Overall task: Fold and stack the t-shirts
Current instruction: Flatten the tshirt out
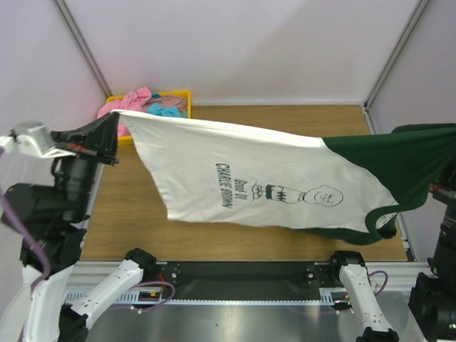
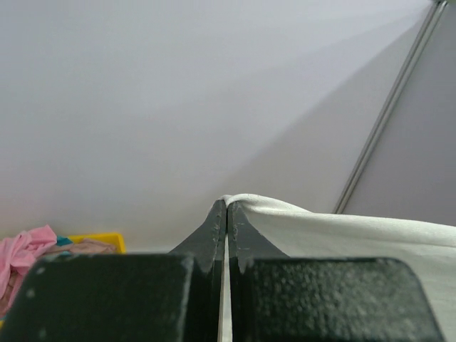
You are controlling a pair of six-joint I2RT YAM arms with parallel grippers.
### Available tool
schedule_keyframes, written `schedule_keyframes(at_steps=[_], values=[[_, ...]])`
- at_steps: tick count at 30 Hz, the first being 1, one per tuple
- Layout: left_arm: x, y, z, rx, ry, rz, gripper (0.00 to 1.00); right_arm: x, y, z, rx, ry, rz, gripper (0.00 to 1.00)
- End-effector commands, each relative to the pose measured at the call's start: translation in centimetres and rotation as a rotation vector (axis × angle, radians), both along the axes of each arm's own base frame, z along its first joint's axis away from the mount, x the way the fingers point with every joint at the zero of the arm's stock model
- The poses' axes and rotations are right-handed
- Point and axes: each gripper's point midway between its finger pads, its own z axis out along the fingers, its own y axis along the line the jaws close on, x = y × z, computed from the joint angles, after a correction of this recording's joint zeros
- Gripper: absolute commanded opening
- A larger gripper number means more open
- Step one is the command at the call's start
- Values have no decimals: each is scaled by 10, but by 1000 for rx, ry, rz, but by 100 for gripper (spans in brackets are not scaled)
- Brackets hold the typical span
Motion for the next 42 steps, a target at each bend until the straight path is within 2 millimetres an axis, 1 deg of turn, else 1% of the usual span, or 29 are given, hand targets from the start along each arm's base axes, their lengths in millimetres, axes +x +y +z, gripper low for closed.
schedule_keyframes(at_steps=[1,2,3,4,5,6,7,8,11,13,15,16,17,19,20,22,23,24,25,26,27,28,30,32,35,38,39,41,42], values=[[-17,17,14,-26,-5,42,0,-39,4,27,-10,-76,-5,0],[-20,19,12,-21,6,44,0,-46,4,29,-13,-85,-11,0],[-26,23,18,-28,-4,51,0,-51,4,31,-17,-91,-14,0],[-28,25,20,-30,-7,53,0,-64,5,37,-23,-118,-22,0],[-30,26,20,-31,-3,57,1,-70,4,37,-18,-118,-29,0],[-34,28,26,-36,-14,57,0,-74,4,39,-16,-120,-33,0],[-35,29,29,-37,-17,57,0,-86,2,44,-14,-138,-55,0],[-40,32,33,-39,-24,58,0,-84,2,43,-12,-123,-66,0],[-37,32,37,-37,-21,66,0,-89,3,44,-15,-129,-95,0],[-21,29,30,-17,19,95,0,-83,4,42,-19,-113,-96,0],[-9,29,25,-4,54,123,0,-67,2,37,-9,-75,-97,0],[6,25,16,16,94,142,0,-59,-3,33,6,-59,-110,0],[16,23,8,30,118,155,0,-38,-8,25,13,-23,-126,0],[35,17,-1,49,149,173,0,-15,-18,15,30,20,-158,0],[46,16,-11,59,177,194,0,-3,-21,11,34,35,-163,0],[60,13,-22,71,203,216,0,34,-27,-10,43,116,-163,0],[73,9,-36,89,242,234,1,42,-28,-12,47,118,-158,0],[79,8,-43,94,256,240,0,52,-28,-17,49,130,-152,0],[85,6,-46,89,258,245,0,74,-30,-35,52,181,-139,0],[94,3,-61,105,287,251,0,82,-30,-38,54,185,-133,0],[98,1,-66,106,295,257,0,91,-31,-46,56,200,-129,0],[103,0,-70,105,298,261,0,106,-32,-60,66,235,-119,0],[112,-4,-85,123,329,266,0,120,-32,-69,66,250,-105,0],[118,-6,-92,133,342,268,0,133,-30,-78,73,263,-80,0],[121,-10,-97,138,349,259,0,143,-23,-82,63,272,-34,0],[122,-10,-96,134,343,261,0,155,-20,-90,72,300,-5,0],[123,-9,-97,138,345,264,0,159,-16,-92,64,308,22,0],[124,-9,-98,144,352,270,0,163,-12,-94,64,306,47,0],[123,-9,-99,145,353,270,0,168,-12,-100,76,318,58,0]])
